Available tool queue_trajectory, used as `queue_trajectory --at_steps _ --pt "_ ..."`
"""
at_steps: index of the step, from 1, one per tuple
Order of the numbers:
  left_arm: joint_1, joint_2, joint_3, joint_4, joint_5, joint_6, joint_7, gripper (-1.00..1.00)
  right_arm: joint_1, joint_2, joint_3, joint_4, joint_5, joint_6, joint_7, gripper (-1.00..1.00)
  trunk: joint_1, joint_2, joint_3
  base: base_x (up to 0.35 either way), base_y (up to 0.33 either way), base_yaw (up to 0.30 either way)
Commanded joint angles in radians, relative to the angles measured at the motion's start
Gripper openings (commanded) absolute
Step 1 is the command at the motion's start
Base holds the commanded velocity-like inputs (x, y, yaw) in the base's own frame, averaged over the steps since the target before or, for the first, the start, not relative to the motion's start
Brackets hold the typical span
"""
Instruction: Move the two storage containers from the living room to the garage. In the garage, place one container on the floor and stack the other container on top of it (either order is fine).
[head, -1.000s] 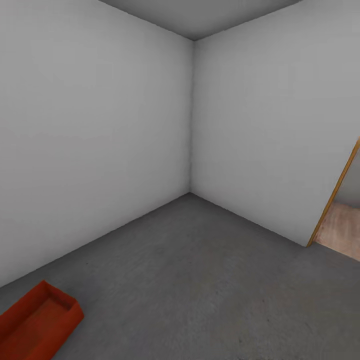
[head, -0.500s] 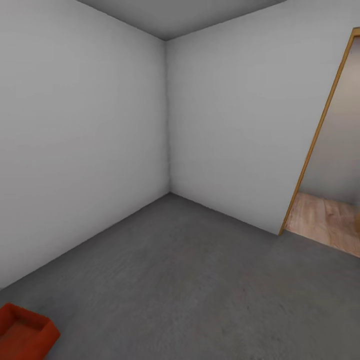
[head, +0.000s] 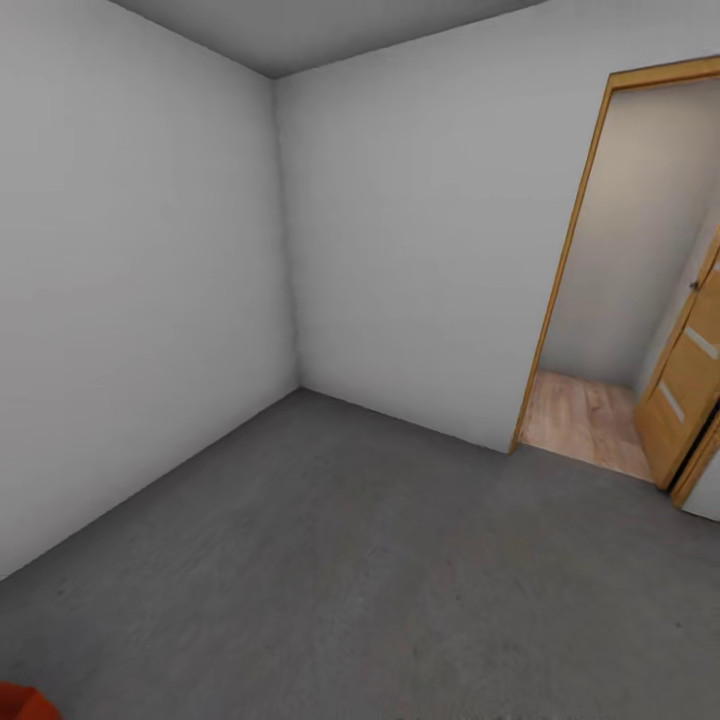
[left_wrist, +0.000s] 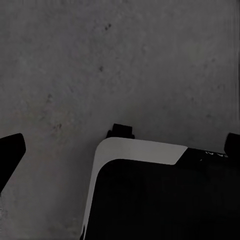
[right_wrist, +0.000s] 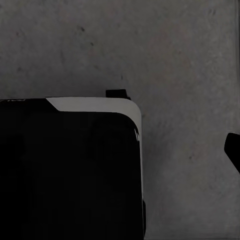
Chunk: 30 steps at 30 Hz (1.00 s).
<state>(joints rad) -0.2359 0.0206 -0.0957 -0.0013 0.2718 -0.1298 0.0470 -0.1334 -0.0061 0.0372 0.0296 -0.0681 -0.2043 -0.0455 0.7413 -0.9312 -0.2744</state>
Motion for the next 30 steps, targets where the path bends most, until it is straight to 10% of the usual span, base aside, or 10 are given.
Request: queue_trajectory --at_steps 1,30 --pt "0.000 0.000 -0.009 0.000 0.008 -0.003 0.003 1.00 -0.002 0.000 0.004 0.003 -0.007 -0.006 -0.001 1.00 0.000 -0.001 -0.001 0.000 0.000 -0.295" --pt "0.000 0.002 -0.010 0.000 0.009 -0.002 0.007 1.00 -0.002 -0.001 0.004 0.003 -0.006 -0.006 -0.001 1.00 0.000 -0.001 -0.001 0.000 0.000 -0.295"
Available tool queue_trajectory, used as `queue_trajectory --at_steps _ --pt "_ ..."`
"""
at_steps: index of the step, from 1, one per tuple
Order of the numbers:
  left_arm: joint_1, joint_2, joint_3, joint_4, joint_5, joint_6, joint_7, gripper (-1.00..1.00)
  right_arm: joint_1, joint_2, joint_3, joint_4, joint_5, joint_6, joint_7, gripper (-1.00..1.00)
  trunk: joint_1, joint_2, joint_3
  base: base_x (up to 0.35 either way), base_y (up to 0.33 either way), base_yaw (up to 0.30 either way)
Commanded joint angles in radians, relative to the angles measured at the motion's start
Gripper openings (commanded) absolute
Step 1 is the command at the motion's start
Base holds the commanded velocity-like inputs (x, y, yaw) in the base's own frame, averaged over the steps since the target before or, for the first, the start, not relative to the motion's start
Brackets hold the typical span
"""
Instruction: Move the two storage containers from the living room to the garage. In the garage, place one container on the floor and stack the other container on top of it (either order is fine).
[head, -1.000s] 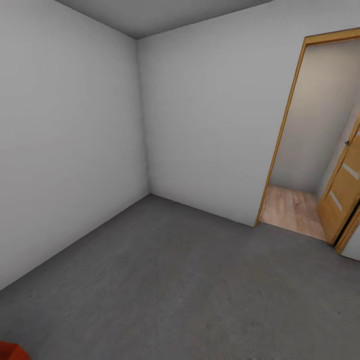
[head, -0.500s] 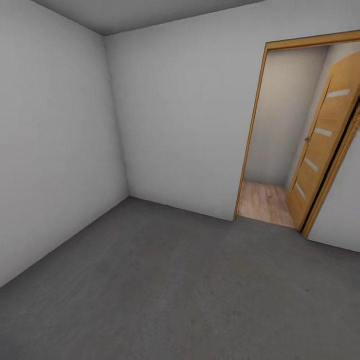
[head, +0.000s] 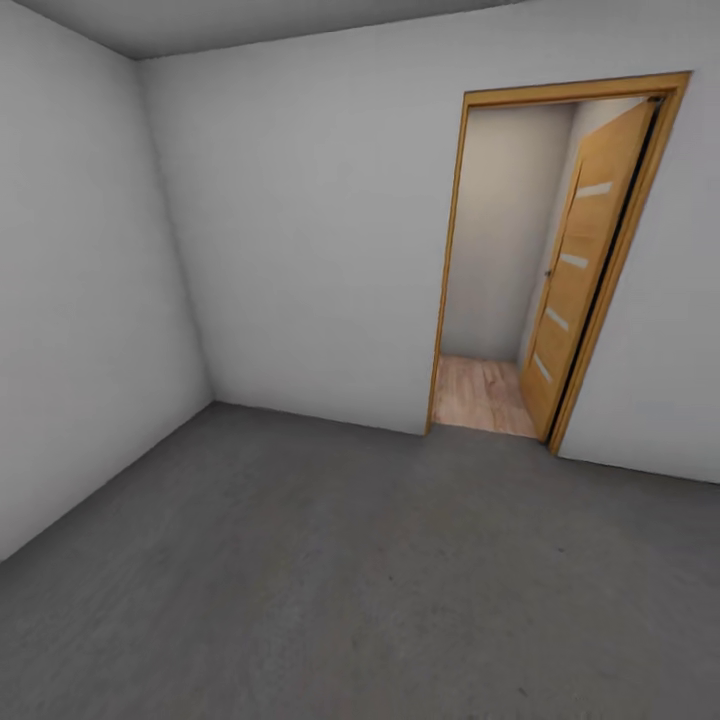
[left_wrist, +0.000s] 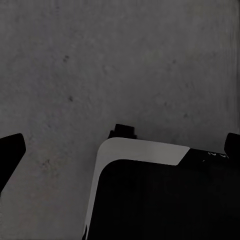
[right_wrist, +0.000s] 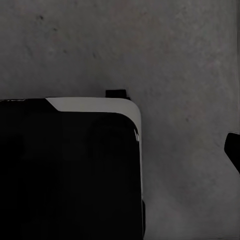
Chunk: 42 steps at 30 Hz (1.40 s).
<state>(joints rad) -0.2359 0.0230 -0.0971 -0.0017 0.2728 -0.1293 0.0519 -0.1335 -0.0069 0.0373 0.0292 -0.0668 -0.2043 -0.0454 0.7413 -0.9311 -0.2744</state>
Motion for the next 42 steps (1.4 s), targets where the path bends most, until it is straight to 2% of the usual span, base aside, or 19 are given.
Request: queue_trajectory --at_steps 1,27,42 --pt "0.000 0.000 -0.009 0.000 0.008 -0.003 0.003 1.00 -0.002 0.000 0.005 0.003 -0.007 -0.006 -0.001 1.00 0.000 -0.001 -0.001 0.000 0.000 -0.295" --pt "0.000 -0.002 -0.009 0.000 0.006 -0.001 0.002 1.00 -0.002 -0.001 0.006 0.003 -0.007 -0.006 -0.001 1.00 0.000 -0.001 -0.001 0.000 0.000 -0.291" --pt "0.000 -0.003 -0.009 0.000 0.005 -0.001 0.003 1.00 -0.002 -0.002 0.013 0.003 0.007 -0.004 -0.011 1.00 0.000 -0.001 -0.001 0.000 0.000 -0.014"
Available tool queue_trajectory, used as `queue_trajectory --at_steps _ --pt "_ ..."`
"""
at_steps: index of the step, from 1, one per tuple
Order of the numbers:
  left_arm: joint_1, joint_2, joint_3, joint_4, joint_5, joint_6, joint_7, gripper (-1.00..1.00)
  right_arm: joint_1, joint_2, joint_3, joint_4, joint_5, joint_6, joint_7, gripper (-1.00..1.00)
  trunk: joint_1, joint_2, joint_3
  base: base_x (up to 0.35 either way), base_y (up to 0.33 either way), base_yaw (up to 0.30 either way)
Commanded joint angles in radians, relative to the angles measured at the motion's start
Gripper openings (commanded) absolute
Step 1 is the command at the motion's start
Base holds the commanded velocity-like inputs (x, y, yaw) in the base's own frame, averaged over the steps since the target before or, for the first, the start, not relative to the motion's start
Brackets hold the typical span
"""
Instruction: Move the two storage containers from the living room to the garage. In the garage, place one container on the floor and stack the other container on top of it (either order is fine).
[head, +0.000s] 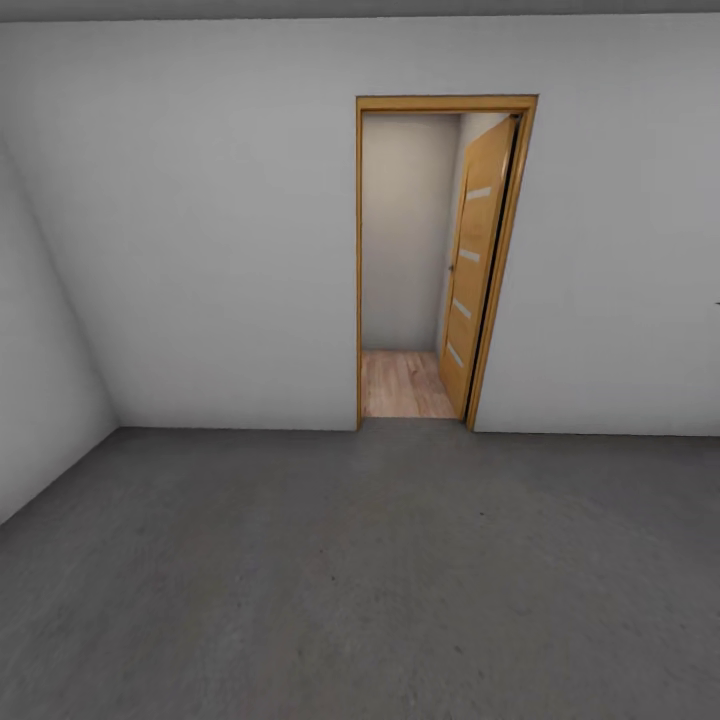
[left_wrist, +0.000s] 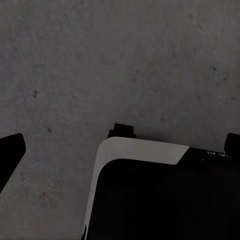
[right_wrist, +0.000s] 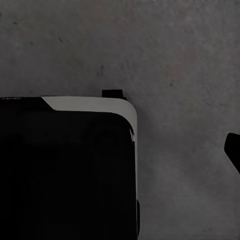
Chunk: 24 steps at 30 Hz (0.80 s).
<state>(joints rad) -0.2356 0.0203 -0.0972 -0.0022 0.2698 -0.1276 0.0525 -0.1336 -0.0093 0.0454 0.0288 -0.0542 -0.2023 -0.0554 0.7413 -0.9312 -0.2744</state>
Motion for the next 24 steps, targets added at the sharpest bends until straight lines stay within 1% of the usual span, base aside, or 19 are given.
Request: queue_trajectory --at_steps 1,8,12,19,24 --pt "-0.001 0.000 -0.009 0.001 0.008 -0.003 0.003 1.00 -0.001 0.000 0.005 0.003 -0.006 -0.006 -0.001 1.00 0.000 -0.001 -0.001 0.000 0.000 0.000" --pt "-0.001 0.001 -0.009 0.001 0.008 -0.002 0.001 1.00 -0.001 0.002 0.003 0.003 -0.007 -0.008 0.000 1.00 0.000 -0.001 0.000 0.000 0.000 -0.025" --pt "-0.001 0.001 -0.009 0.001 0.008 -0.003 0.001 1.00 -0.001 0.003 0.002 0.003 -0.012 -0.008 0.000 1.00 0.000 -0.001 0.002 0.000 0.000 -0.162" --pt "-0.001 0.000 -0.009 0.000 0.007 -0.003 0.001 1.00 -0.001 0.004 0.002 0.003 -0.010 -0.008 0.000 1.00 0.000 -0.001 0.007 0.000 0.000 -0.207" --pt "-0.001 0.000 -0.009 0.001 0.006 -0.001 0.001 1.00 -0.001 0.003 0.002 0.003 -0.008 -0.007 0.000 1.00 0.000 -0.001 0.008 0.007 0.000 -0.069"
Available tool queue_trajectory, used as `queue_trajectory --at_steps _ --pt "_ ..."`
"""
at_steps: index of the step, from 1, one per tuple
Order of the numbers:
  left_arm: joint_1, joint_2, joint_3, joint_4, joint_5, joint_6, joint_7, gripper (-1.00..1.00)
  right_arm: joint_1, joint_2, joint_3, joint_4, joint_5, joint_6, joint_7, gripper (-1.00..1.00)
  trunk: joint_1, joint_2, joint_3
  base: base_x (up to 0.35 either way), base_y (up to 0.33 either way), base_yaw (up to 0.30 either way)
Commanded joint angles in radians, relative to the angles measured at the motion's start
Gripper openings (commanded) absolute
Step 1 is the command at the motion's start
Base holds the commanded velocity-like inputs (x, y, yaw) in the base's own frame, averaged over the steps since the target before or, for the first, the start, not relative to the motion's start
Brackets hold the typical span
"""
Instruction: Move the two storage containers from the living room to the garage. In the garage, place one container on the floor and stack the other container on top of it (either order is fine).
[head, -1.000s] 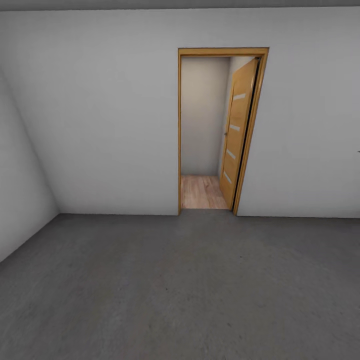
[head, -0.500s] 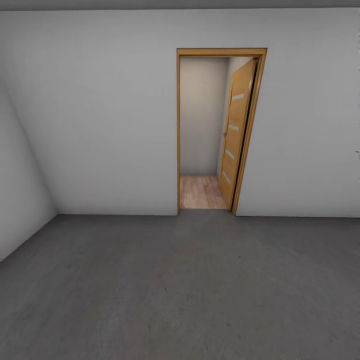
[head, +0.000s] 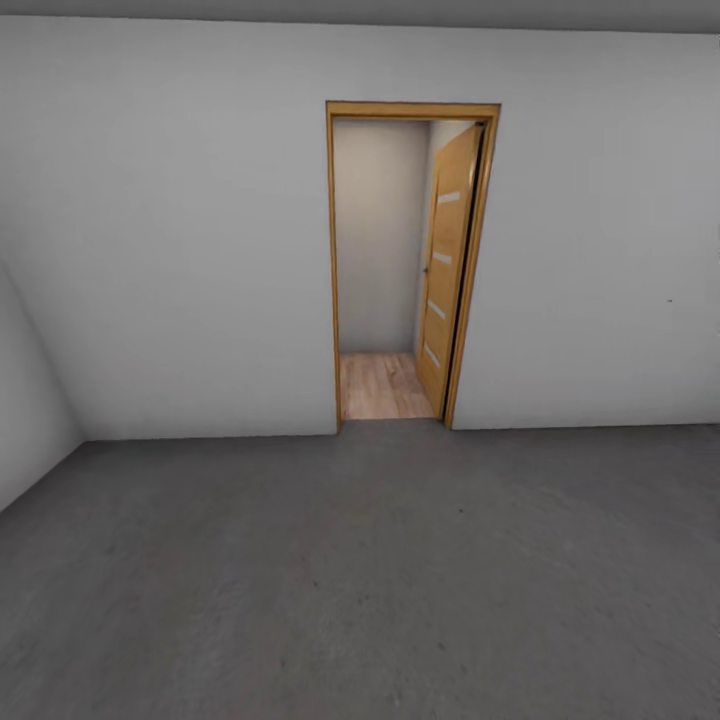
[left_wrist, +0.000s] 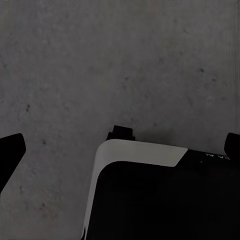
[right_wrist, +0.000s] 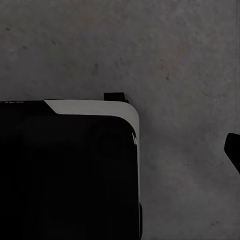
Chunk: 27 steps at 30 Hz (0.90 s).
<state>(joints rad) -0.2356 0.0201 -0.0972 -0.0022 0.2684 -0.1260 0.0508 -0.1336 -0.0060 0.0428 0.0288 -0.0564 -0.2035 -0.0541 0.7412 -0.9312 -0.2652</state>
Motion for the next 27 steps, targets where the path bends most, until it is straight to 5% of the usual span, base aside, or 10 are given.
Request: queue_trajectory --at_steps 1,27 --pt "-0.001 0.000 -0.009 0.001 0.008 -0.002 0.002 1.00 -0.001 0.000 0.005 0.003 -0.005 -0.006 -0.001 1.00 0.000 -0.001 -0.001 0.095 0.000 -0.021" --pt "-0.001 0.001 -0.009 0.001 0.009 0.005 -0.002 1.00 -0.001 -0.003 0.008 0.003 -0.003 -0.004 0.004 1.00 0.000 -0.001 -0.001 0.296 0.000 -0.002"
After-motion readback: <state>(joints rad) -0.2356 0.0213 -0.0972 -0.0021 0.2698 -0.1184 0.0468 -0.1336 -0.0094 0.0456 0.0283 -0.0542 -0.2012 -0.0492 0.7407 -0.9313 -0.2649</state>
